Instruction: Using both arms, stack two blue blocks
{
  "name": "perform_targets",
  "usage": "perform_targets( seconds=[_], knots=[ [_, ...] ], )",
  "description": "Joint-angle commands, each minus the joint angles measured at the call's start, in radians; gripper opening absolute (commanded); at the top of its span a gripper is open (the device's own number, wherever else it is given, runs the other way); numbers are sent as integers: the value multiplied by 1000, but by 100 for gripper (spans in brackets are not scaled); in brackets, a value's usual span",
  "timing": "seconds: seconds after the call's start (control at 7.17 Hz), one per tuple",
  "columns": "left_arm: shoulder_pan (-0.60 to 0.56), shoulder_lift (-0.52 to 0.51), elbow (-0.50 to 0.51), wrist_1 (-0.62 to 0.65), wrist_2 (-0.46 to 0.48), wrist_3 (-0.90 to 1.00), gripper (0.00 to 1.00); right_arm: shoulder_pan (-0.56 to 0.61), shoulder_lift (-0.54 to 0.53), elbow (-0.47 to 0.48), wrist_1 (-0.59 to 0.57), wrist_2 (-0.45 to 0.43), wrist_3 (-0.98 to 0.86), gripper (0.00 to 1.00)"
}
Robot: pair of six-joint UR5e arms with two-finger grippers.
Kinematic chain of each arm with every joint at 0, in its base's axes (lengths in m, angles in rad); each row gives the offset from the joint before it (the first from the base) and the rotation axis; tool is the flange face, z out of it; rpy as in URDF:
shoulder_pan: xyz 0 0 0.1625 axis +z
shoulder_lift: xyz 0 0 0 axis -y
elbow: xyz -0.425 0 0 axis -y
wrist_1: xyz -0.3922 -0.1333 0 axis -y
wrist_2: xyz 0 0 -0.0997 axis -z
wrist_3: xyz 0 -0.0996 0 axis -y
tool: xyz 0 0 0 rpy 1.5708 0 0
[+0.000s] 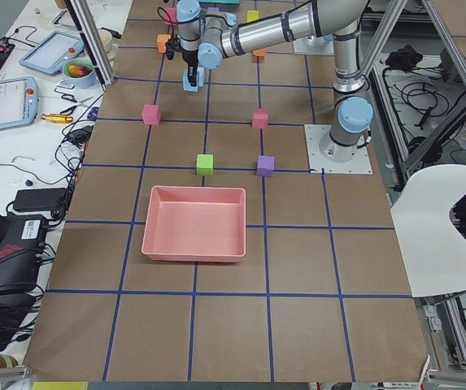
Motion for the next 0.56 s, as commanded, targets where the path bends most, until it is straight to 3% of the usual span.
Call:
perform_targets(
  seconds=[0.0, 0.42],
  knots=[
    [-103, -50, 60, 1, -11, -146, 0, -68, -108, 27, 90, -31, -94, 100],
    [-155, -130, 148, 7, -11, -224, 0, -69, -281, 214, 75, -54, -102, 100]
  ],
)
